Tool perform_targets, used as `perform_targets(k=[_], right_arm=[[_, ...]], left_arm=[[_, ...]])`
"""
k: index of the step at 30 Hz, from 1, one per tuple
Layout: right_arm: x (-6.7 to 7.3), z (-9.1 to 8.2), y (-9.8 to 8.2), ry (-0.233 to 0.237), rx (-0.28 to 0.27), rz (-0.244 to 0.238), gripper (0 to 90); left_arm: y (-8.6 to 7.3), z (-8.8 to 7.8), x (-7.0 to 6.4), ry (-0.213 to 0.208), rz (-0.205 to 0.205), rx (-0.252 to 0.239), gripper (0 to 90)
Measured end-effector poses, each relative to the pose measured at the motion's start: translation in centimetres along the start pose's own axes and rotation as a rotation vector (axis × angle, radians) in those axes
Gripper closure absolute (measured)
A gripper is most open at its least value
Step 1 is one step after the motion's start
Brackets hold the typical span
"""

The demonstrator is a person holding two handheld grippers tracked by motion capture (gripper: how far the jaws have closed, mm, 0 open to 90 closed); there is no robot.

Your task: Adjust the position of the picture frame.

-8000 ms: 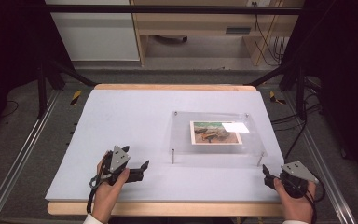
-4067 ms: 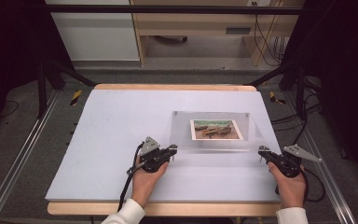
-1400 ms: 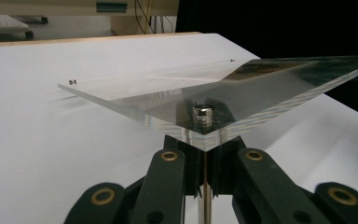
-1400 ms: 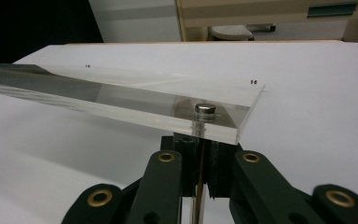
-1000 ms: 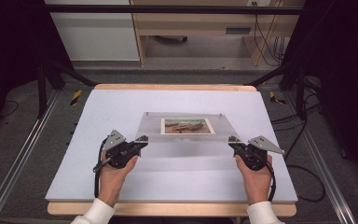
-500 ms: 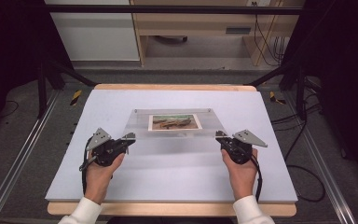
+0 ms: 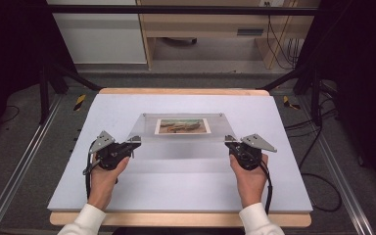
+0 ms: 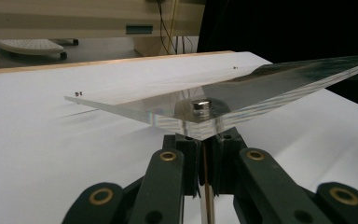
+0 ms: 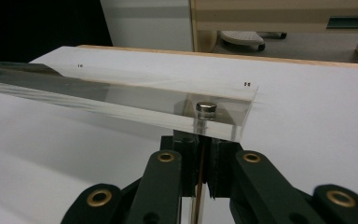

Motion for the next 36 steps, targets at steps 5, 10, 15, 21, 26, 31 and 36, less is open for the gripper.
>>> perform_targets(k=[5,10,15,21,26,31,36], right_arm=[[0.0,-0.1,-0.2,-0.007,0.004,-0.001,84.2],[0.1,0.0,-0.7,-0.011,0.01,0.005,84.2],[0.1,0.0,-1.2,-0.017,0.015,0.026,84.3],[0.0,-0.1,-1.8,-0.031,0.012,0.024,84.4],[-0.1,-0.2,-2.1,-0.026,0.023,0.027,84.4],[-0.3,-0.4,-2.9,-0.016,0.032,0.029,84.6],[-0.4,-0.4,-3.7,-0.005,0.047,0.045,84.6]], left_arm=[[-0.3,0.3,0.1,0.007,-0.01,0.009,82.9],[-0.7,0.4,0.1,0.01,-0.018,0.017,83.0],[-1.1,0.6,0.1,0.007,-0.028,0.025,83.1],[-1.5,0.4,-0.3,0.013,-0.025,0.03,83.2],[-2.0,0.3,-0.5,0.014,-0.035,0.039,83.4],[-2.6,0.2,-0.8,0.019,-0.042,0.065,83.9],[-2.9,0.1,-1.1,0.029,-0.03,0.095,84.0]])
Point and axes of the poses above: each handheld gripper's, and its own axes: z roughly forward along the jaws, y roughly out of its top, x roughly to its left, the point moved 1 cm from there along z, roughly forward along the jaws, and after that the axes turned 5 degrees about z, right-handed, at the moved point
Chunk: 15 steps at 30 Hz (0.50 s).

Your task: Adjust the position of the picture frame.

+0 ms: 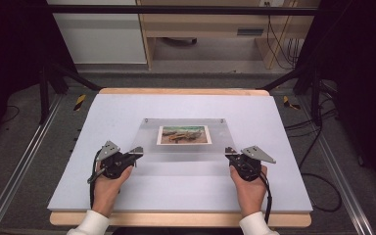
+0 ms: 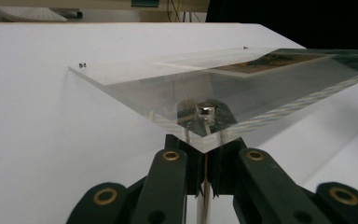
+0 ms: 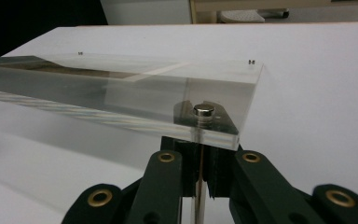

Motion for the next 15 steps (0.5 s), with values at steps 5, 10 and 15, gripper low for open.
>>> perform_targets(k=[5,10,15], right_arm=[[-0.1,0.0,-0.5,0.002,0.012,0.0,84.6],[-0.2,0.1,-1.0,0.008,0.029,0.004,84.6],[-0.2,0.3,-1.3,0.013,0.048,0.001,84.6]], left_arm=[[-0.3,0.0,0.0,-0.003,0.006,0.018,84.0],[-0.5,0.2,-0.1,0.005,0.027,0.059,83.9],[-0.7,0.3,-0.1,0.015,0.037,0.082,83.9]])
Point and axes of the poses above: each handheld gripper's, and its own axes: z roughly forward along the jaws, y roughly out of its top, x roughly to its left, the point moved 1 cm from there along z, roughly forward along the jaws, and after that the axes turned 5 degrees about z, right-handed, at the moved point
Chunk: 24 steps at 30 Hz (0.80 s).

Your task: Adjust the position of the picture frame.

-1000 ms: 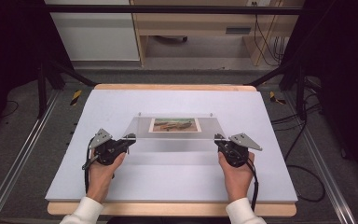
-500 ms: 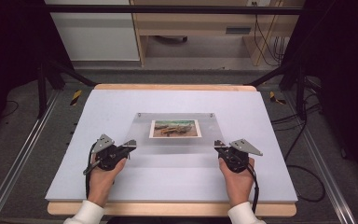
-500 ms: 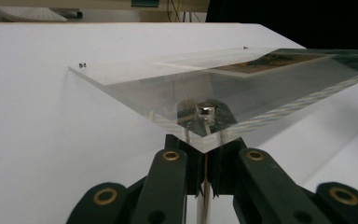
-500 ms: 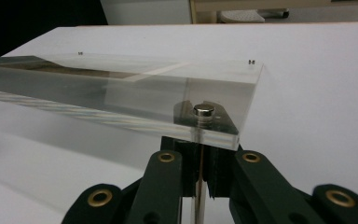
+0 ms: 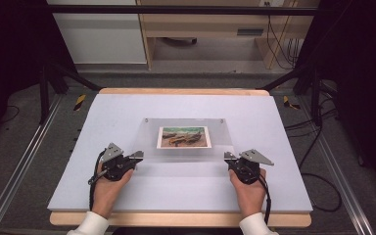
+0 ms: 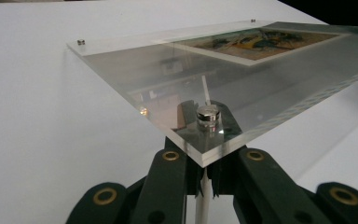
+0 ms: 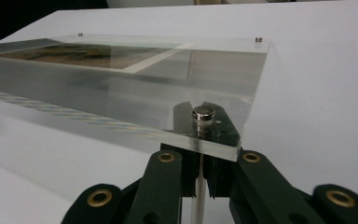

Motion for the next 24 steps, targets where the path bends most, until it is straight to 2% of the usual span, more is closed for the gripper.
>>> perform_targets(k=[14,24], right_arm=[[0.1,0.4,-0.5,-0.007,0.037,-0.014,84.1],[-0.4,0.9,-0.7,-0.02,0.058,-0.017,83.8]], left_arm=[[-0.5,0.4,0.1,0.011,-0.009,0.038,83.4],[-0.8,1.1,0.0,0.014,0.008,0.061,83.3]])
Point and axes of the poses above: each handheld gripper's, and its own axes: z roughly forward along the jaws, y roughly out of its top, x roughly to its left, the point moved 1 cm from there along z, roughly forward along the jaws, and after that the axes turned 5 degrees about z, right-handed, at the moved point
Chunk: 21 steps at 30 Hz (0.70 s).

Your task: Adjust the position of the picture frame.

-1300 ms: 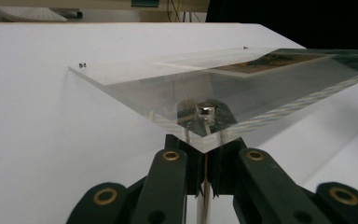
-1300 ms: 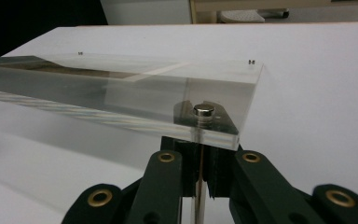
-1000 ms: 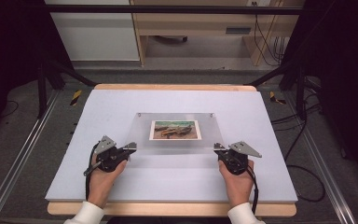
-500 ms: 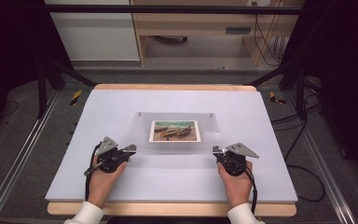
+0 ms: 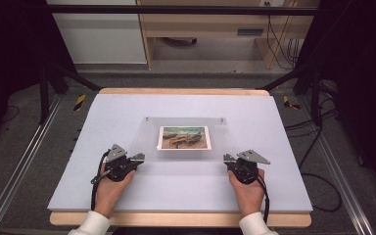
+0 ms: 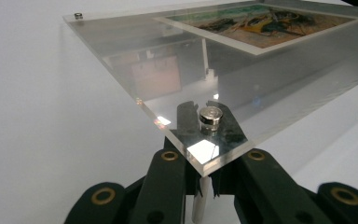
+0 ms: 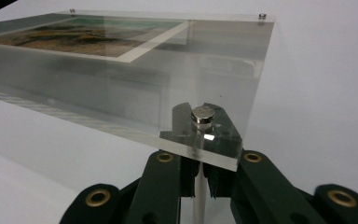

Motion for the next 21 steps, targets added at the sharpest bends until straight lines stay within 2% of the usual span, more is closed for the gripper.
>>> perform_targets(k=[11,21], right_arm=[[0.08,0.21,-0.26,0.012,0.023,0.0,83.8],[0.05,0.31,-0.24,0.011,0.025,-0.011,83.8]], left_arm=[[-0.21,0.26,0.17,0.019,0.002,0.01,83.4],[-0.27,0.34,0.24,0.015,0.004,0.012,83.5]])
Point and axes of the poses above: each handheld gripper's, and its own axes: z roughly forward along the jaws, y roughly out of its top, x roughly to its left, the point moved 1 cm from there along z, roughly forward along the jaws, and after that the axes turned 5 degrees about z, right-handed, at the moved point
